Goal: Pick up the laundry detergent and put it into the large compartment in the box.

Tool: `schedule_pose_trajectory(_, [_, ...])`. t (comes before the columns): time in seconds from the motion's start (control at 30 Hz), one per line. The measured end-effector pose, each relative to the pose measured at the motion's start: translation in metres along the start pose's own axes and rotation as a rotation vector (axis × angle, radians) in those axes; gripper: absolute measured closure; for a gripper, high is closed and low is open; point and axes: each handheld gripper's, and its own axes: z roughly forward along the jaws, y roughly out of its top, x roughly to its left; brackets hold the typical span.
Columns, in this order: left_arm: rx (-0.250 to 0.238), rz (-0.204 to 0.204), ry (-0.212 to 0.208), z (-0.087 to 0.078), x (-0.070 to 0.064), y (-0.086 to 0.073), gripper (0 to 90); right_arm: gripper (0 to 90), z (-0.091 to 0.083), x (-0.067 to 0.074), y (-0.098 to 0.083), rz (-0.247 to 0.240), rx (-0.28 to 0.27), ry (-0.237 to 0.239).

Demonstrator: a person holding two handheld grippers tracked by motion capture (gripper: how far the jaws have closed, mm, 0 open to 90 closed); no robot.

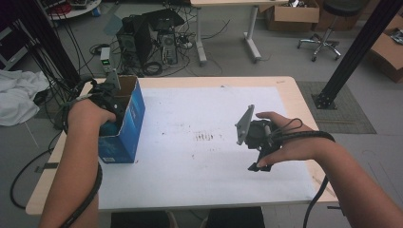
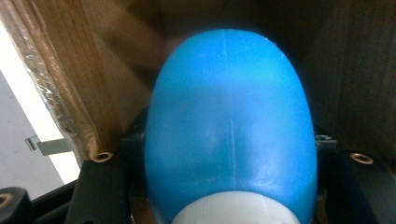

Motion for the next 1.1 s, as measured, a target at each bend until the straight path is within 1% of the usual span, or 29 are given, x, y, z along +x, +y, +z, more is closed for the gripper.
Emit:
schedule_pose_trajectory(0.07, [-0.011, 0.001, -0.001, 0.0004, 0.0003, -0.0004, 38.6, 16.1, 0.0001, 0.0002, -0.0003, 0.001, 0.0, 0.001])
schedule_pose_trajectory(0.13, [-0.011, 0.011, 0.004, 0.0003, -0.0007, -0.0003, 38.6, 16.1, 0.0002, 0.0003, -0.0006, 0.002, -0.001, 0.0])
schedule_pose_trajectory(0.23, [-0.013, 0.009, 0.011, 0.0006, -0.0026, 0.0001, 38.5, 16.2, 0.0004, 0.0004, -0.0004, 0.002, 0.002, 0.0])
schedule_pose_trajectory(0.37, [-0.009, 0.018, 0.015, 0.0004, -0.0033, 0.0, 38.4, 16.1, 0.0004, 0.0006, 0.0012, -0.004, 0.002, -0.001])
schedule_pose_trajectory(0.47, [-0.007, 0.019, 0.009, 0.0005, -0.0018, -0.0006, 38.3, 16.2, 0.0007, 0.0007, 0.0016, -0.005, 0.004, -0.002])
schedule_pose_trajectory(0.63, [-0.017, 0.009, -0.003, 0.0004, 0.0012, -0.0017, 38.1, 16.2, 0.0014, 0.0004, 0.001, -0.003, 0.009, -0.003])
schedule_pose_trajectory(0.77, [-0.02, 0.008, -0.001, 0.0003, 0.0008, -0.0017, 37.7, 16.2, 0.002, 0.0003, 0.001, -0.002, 0.007, -0.002])
schedule_pose_trajectory(0.87, [-0.019, 0.01, -0.007, 0.0002, 0.0001, -0.0016, 34.7, 16.2, 0.0021, 0.0004, 0.0016, -0.003, 0.007, -0.002])
schedule_pose_trajectory(0.93, [-0.022, 0.01, -0.006, -0.0002, -0.0002, -0.0017, 34.2, 16.2, 0.0018, 0.0003, 0.0019, -0.005, 0.009, -0.002])
schedule_pose_trajectory(1.1, [-0.029, 0.014, -0.013, -0.0058, -0.0001, -0.0025, 31.7, 16.2, 0.0012, 0.0004, 0.0016, -0.005, 0.008, -0.002])
